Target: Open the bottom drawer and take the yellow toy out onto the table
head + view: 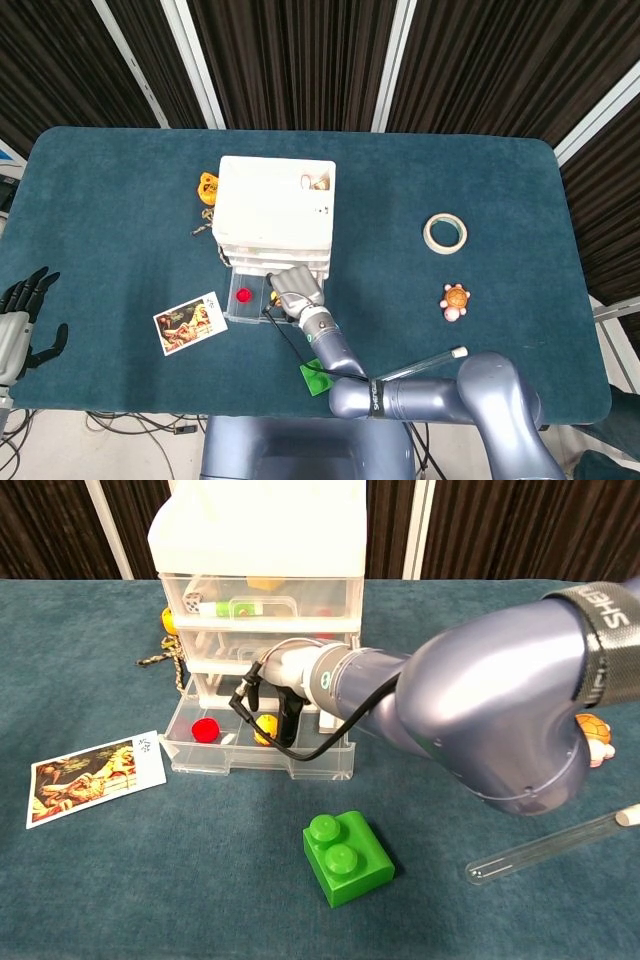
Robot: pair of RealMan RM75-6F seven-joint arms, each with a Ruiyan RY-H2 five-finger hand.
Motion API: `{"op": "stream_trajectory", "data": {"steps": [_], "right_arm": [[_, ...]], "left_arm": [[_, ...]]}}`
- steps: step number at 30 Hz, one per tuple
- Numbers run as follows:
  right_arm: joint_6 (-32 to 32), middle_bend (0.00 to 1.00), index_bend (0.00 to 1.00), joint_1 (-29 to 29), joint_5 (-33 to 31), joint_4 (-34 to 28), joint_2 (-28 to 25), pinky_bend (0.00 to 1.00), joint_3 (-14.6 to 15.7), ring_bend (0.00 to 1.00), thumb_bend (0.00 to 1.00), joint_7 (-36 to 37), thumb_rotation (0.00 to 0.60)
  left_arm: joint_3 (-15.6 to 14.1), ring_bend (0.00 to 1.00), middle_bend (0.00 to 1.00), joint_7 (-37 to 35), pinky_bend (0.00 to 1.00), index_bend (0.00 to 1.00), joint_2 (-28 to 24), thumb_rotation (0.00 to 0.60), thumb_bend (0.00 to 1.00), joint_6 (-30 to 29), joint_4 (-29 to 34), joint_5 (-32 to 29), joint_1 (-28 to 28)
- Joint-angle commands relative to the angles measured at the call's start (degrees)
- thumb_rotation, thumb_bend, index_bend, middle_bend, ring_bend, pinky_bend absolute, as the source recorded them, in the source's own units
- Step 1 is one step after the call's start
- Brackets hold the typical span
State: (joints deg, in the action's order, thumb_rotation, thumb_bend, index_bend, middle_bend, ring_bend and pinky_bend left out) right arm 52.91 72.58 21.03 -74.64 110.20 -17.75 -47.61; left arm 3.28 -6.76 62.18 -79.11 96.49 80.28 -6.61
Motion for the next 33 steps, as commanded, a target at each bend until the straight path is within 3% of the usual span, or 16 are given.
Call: {"op": "stream_trajectory", "data": {"steps": [1, 27, 33], "right_arm": [[-0.4, 1.0, 0.33, 0.29, -0.48, 0.44, 0.13, 1.0, -0.21, 1.0, 0.19, -0.19, 0.6], [-1.84, 1.0, 0.43, 1.98, -0.97, 6.0, 2.83, 1.0, -0.58, 1.0, 0.19, -0.24, 0.6], [-1.94, 1.0, 0.45, 1.97, -0.39, 6.98, 3.62, 1.0, -0.67, 1.0, 0.23, 0.0, 0.6]], "left_arm": [[0.02, 0.0, 0.0, -0.01, 0.0, 0.08, -0.02, 0.6, 0.48, 0.02, 0.03, -0.02, -0.02], [-0.09, 0.0, 0.0, -0.11, 0.0, 0.09, -0.31, 0.6, 0.48, 0.5, 0.2, -0.28, -0.13], [-0.12, 0.0, 0.0, -0.1, 0.0, 0.09, -0.37, 0.6, 0.48, 0.6, 0.23, -0.34, -0.14]]}}
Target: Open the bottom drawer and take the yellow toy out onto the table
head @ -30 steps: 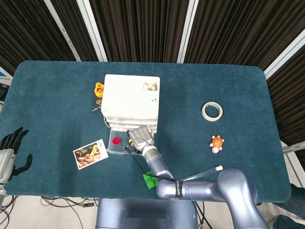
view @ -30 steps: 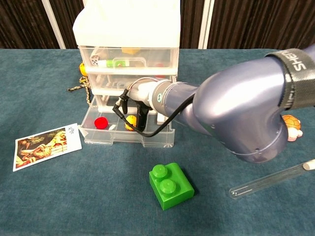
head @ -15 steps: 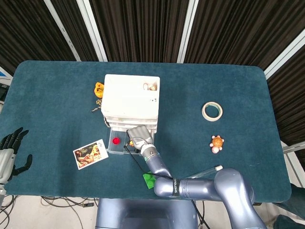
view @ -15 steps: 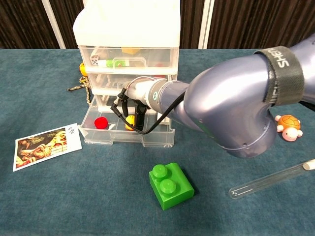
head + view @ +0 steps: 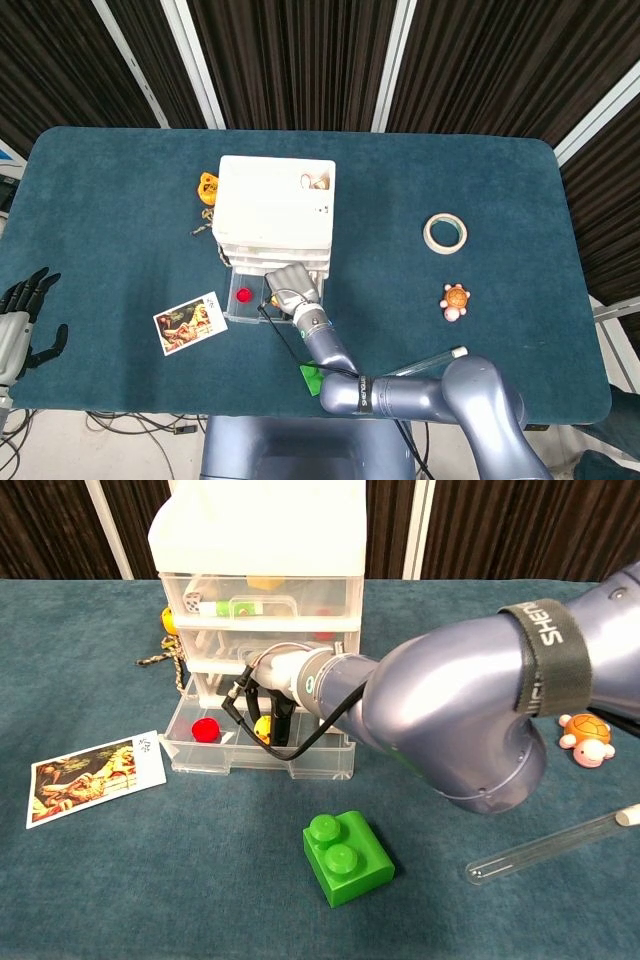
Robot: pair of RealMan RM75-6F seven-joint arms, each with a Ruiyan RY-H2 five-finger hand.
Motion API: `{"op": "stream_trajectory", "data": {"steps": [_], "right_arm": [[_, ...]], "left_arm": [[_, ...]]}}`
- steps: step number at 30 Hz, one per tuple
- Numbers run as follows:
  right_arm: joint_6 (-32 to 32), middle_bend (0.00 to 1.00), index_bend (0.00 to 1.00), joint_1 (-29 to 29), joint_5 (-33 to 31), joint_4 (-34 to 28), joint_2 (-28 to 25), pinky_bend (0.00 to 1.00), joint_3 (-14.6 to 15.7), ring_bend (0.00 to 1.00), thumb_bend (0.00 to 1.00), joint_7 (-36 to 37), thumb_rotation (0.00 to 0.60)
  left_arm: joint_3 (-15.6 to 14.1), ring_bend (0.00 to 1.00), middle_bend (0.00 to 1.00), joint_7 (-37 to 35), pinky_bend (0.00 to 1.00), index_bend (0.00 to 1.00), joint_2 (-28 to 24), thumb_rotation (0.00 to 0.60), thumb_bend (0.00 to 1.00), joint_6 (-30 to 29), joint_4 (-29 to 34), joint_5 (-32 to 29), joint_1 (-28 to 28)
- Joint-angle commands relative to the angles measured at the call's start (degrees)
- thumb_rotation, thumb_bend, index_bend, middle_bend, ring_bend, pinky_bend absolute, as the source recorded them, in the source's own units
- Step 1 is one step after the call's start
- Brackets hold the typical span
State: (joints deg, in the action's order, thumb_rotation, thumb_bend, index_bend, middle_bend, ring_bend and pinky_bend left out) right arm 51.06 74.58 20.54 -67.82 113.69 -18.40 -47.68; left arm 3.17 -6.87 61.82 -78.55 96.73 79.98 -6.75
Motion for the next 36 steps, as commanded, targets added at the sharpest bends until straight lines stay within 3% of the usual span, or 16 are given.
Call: {"op": "stream_trajectory", "data": {"steps": [1, 23, 36], "right_arm": [[-0.11, 1.0, 0.45, -0.04, 0.15, 0.27, 0.21, 1.0, -0.05, 1.0, 0.24, 0.11, 0.6], [0.59, 1.0, 0.52, -0.47, 3.28, 2.84, 1.86, 1.0, 0.08, 1.0, 0.4, -0.04, 0.6], [1.88, 1.0, 0.54, -1.58, 5.68, -0.1, 0.74, 1.0, -0.43, 1.0, 0.45, 0.16, 0.6]], "left_arm": [[0.0, 0.0, 0.0, 0.01, 0.0, 0.09, -0.01, 0.6, 0.48, 0.04, 0.0, -0.06, -0.01], [-0.15, 0.0, 0.0, 0.27, 0.0, 0.1, -0.18, 0.6, 0.48, 0.4, 0.2, -0.17, -0.09], [-0.29, 0.0, 0.0, 0.17, 0.0, 0.1, -0.33, 0.6, 0.48, 0.68, 0.36, -0.19, -0.14]]}}
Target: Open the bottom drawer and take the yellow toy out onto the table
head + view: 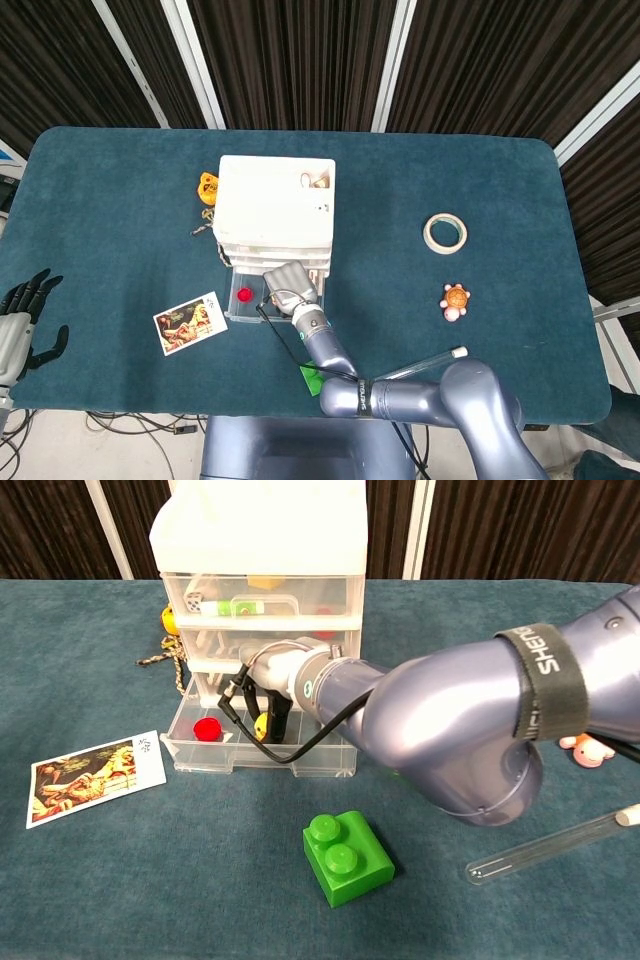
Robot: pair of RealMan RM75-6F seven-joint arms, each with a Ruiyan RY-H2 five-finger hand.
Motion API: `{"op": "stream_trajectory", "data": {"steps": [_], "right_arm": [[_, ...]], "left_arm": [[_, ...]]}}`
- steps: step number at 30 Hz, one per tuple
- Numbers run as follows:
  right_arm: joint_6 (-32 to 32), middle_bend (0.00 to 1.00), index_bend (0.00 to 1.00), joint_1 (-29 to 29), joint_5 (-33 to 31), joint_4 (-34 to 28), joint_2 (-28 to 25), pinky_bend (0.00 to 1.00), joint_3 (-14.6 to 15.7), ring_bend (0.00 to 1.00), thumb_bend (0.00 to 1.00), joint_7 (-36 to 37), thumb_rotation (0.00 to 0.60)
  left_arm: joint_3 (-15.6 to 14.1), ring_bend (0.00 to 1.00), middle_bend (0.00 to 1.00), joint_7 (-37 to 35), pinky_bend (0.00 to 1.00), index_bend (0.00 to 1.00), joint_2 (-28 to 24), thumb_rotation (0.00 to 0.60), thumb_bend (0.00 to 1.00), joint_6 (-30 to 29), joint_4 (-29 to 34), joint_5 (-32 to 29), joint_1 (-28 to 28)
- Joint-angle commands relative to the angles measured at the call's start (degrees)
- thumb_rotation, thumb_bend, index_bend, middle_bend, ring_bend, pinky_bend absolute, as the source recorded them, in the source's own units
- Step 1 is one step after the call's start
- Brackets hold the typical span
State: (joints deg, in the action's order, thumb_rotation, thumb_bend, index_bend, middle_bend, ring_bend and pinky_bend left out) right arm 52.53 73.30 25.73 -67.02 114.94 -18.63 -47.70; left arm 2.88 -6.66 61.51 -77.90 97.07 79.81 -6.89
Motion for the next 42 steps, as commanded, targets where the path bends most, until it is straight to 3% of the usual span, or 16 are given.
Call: {"op": "stream_trajectory", "data": {"steps": [1, 12, 21, 26, 34, 42], "right_arm": [[0.57, 1.0, 0.54, -0.46, 0.68, -1.51, -0.83, 1.0, -0.29, 1.0, 0.45, 0.28, 0.6], [4.07, 1.0, 0.55, -3.51, 2.51, -13.01, -7.83, 1.0, -0.67, 1.0, 0.45, 1.01, 0.6], [8.25, 1.0, 0.55, -9.3, 5.05, -28.61, -20.11, 1.0, 0.56, 1.0, 0.45, 3.23, 0.6], [9.72, 1.0, 0.55, -12.44, 6.28, -33.79, -26.03, 1.0, 2.34, 1.0, 0.45, 4.47, 0.6], [10.07, 1.0, 0.55, -16.25, 7.64, -33.4, -29.75, 1.0, 6.3, 1.0, 0.45, 7.05, 0.6], [7.35, 1.0, 0.55, -17.68, 7.07, -27.05, -26.48, 1.0, 9.96, 1.0, 0.45, 8.5, 0.6]], "left_arm": [[0.0, 0.0, 0.0, -0.05, 0.0, 0.1, -0.03, 0.6, 0.48, 0.04, 0.03, -0.03, -0.01], [0.05, 0.0, 0.0, 0.23, 0.0, 0.1, 0.1, 0.6, 0.48, -0.18, -0.07, -0.04, 0.03], [0.16, 0.0, 0.0, 1.37, 0.0, 0.1, 0.52, 0.6, 0.48, -0.98, -0.35, 0.15, 0.18], [0.14, 0.0, 0.0, 2.15, 0.0, 0.09, 0.69, 0.6, 0.48, -1.19, -0.31, 0.11, 0.25], [0.21, 0.0, 0.0, 2.08, 0.0, 0.09, 0.91, 0.6, 0.48, -1.71, -0.45, 0.53, 0.33], [0.23, 0.0, 0.0, 1.83, 0.0, 0.09, 1.0, 0.6, 0.48, -2.0, -0.6, 0.84, 0.38]]}}
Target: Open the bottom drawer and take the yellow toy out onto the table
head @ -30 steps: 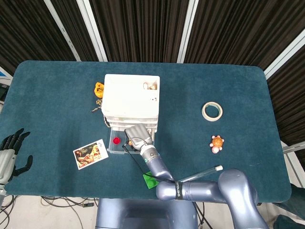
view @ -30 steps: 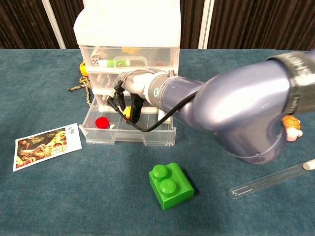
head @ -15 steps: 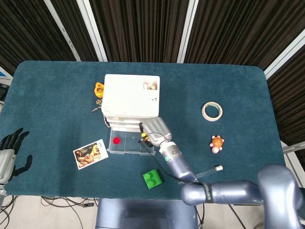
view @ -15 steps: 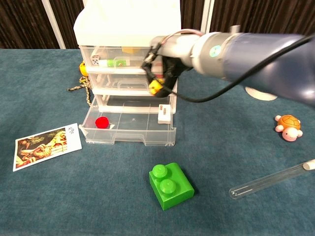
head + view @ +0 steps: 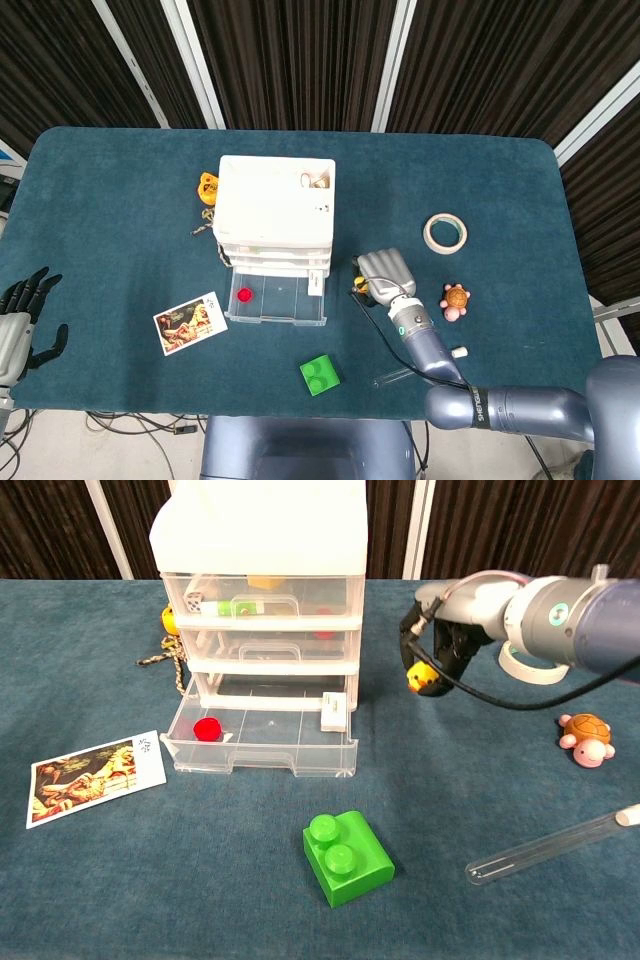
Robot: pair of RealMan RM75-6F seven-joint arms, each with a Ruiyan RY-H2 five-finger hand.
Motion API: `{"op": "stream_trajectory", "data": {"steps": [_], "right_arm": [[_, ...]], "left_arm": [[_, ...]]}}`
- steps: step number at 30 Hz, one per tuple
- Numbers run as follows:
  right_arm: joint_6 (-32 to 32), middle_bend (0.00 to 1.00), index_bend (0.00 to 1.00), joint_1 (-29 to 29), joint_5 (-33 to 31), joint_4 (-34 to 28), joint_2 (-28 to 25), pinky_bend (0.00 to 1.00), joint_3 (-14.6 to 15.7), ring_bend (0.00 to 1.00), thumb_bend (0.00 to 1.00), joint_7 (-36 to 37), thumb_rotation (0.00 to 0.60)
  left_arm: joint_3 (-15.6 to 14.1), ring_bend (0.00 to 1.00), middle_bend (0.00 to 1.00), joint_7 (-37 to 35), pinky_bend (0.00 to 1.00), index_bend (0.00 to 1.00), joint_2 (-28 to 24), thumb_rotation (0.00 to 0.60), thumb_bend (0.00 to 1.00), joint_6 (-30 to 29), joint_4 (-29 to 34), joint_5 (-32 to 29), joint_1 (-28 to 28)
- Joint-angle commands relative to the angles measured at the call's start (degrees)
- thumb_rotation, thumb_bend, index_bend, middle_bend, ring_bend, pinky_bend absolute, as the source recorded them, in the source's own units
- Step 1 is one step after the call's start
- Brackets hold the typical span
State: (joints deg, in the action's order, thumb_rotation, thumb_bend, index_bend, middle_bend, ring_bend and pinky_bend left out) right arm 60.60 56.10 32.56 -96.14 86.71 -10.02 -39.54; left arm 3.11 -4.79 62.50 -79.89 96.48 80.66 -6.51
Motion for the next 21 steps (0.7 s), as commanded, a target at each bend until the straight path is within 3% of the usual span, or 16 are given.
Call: {"op": "stream_trajectory", "data": {"steps": [1, 8, 13, 17, 21], "right_arm": [[-0.78, 1.0, 0.55, -0.57, 0.41, 2.69, 2.28, 1.0, 1.65, 1.0, 0.45, 0.35, 0.6], [-1.75, 1.0, 0.55, -1.13, 0.68, 8.42, 7.08, 1.0, 3.09, 1.0, 0.45, 0.54, 0.6], [-2.83, 1.0, 0.43, -1.24, 0.18, 11.04, 8.98, 1.0, 3.25, 1.0, 0.37, 0.28, 0.6], [-2.05, 1.0, 0.33, -1.54, 0.46, 9.45, 7.54, 1.0, 3.15, 1.0, 0.29, -0.6, 0.6], [-0.55, 1.0, 0.29, -2.59, 0.91, 5.28, 4.38, 1.0, 2.01, 1.0, 0.28, 0.53, 0.6]], "left_arm": [[0.0, 0.0, 0.0, -0.06, 0.0, 0.09, 0.0, 0.6, 0.48, 0.02, -0.03, -0.04, 0.02], [0.02, 0.0, 0.0, -0.27, 0.0, 0.09, -0.11, 0.6, 0.48, 0.13, 0.0, -0.14, 0.02], [0.01, 0.0, 0.0, -0.24, 0.0, 0.09, -0.12, 0.6, 0.48, 0.13, 0.02, -0.17, 0.04], [0.0, 0.0, 0.0, -0.16, 0.0, 0.09, -0.21, 0.6, 0.48, 0.25, -0.09, -0.06, -0.05], [0.02, 0.0, 0.0, 0.02, 0.0, 0.09, -0.15, 0.6, 0.48, 0.01, -0.37, 0.19, -0.06]]}}
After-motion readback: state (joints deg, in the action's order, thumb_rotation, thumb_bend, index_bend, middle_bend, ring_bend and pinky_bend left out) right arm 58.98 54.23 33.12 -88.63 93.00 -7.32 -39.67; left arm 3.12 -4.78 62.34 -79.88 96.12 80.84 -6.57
